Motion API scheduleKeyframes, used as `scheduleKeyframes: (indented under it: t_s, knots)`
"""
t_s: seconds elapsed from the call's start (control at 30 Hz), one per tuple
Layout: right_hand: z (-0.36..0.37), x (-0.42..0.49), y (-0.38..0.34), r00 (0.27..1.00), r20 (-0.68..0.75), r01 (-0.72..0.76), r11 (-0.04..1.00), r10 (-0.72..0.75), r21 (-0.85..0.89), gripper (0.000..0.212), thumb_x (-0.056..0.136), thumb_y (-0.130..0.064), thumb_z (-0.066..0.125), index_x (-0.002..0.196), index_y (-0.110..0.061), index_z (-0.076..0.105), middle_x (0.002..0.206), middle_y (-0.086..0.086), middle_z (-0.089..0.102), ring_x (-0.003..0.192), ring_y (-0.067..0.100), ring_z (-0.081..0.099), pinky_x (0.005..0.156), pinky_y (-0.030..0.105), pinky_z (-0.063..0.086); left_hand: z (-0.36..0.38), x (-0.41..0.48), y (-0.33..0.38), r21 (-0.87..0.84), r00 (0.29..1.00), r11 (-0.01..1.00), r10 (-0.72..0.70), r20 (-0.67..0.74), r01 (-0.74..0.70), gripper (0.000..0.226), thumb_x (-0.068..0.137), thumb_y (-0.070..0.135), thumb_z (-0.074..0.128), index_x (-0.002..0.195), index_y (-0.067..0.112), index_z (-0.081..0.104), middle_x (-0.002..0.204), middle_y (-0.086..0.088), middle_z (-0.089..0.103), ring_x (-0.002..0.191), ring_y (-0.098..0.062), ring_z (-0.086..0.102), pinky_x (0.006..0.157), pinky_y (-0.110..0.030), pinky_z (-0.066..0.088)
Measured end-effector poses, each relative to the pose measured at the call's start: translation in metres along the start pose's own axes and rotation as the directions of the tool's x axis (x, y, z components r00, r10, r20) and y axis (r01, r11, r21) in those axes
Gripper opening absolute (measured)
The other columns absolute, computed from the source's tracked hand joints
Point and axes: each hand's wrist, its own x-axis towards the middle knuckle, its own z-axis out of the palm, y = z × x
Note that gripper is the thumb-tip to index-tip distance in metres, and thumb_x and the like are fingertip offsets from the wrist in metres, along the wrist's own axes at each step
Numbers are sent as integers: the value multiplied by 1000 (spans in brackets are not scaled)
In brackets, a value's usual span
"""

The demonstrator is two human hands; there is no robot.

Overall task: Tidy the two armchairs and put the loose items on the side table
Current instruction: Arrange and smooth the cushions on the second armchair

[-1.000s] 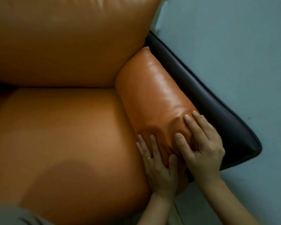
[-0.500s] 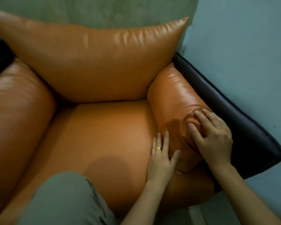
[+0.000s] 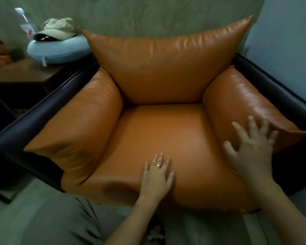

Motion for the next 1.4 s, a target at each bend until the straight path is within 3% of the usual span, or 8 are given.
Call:
scheduleKeyframes:
  t_s: [0.23,0.37,0.57,0.73,0.87,1.07,1.3,1.4]
  knots:
    - [51,-66,-60,848,495,186,981,-191,61,70,96,-52,50,157,-38,19,169,2,7,153,29,-16,124,53,-6,-94,-62,-115,215,937,974,9,-350,71,73,91,43,64,155,26,31,166,-6,18,154,-24,10,119,-59,10]
    - [48,-77,-108,818,507,131,946,-272,297,69,99,-49,50,158,-41,15,169,-3,3,153,23,-16,122,46,-8,-147,-71,-170,320,885,933,3,-465,164,84,85,45,71,156,25,30,167,-8,12,155,-27,3,117,-61,5]
    - [62,-68,-234,763,490,-56,711,-423,701,76,96,-43,63,155,-51,16,168,-9,10,155,20,3,122,48,21,-153,-53,-193,400,892,894,3,-452,199,97,78,43,79,157,30,25,168,-5,3,154,-28,-8,117,-63,13]
    - [105,-81,-332,632,537,-117,616,-559,779,101,87,-13,71,156,-50,7,169,-2,-1,154,17,10,116,33,32,-152,-35,-222,485,899,862,87,-430,149,96,81,41,76,158,33,20,168,-4,-1,152,-26,-16,118,-58,12]
    - [125,-86,-357,682,529,-236,533,-504,812,108,83,0,66,157,-46,3,168,-6,-10,147,3,12,104,34,49,-151,-9,-236,515,897,850,137,-420,111,93,82,41,75,158,33,21,168,-3,-2,152,-26,-17,120,-51,8]
    - [136,-71,-319,676,579,-262,586,-455,766,103,86,-3,69,154,-53,10,168,-7,7,154,16,12,119,43,33,-150,25,-236,451,911,887,103,-400,97,92,82,42,75,157,33,23,168,-2,-2,150,-23,-21,115,-50,28]
    - [105,-101,-245,669,644,-278,680,-371,679,90,94,-18,67,155,-49,9,166,-8,16,152,15,15,121,39,25,-135,-10,-205,373,901,915,25,-434,155,88,85,32,72,158,28,21,168,-7,-7,153,-31,-14,119,-57,1]
    - [108,-119,-234,710,610,-111,799,-353,592,77,99,-36,59,158,-41,11,167,-8,15,154,16,2,123,41,5,-93,-54,-198,212,904,975,28,-427,70,79,90,32,66,157,23,25,168,-9,1,154,-30,-4,120,-56,12]
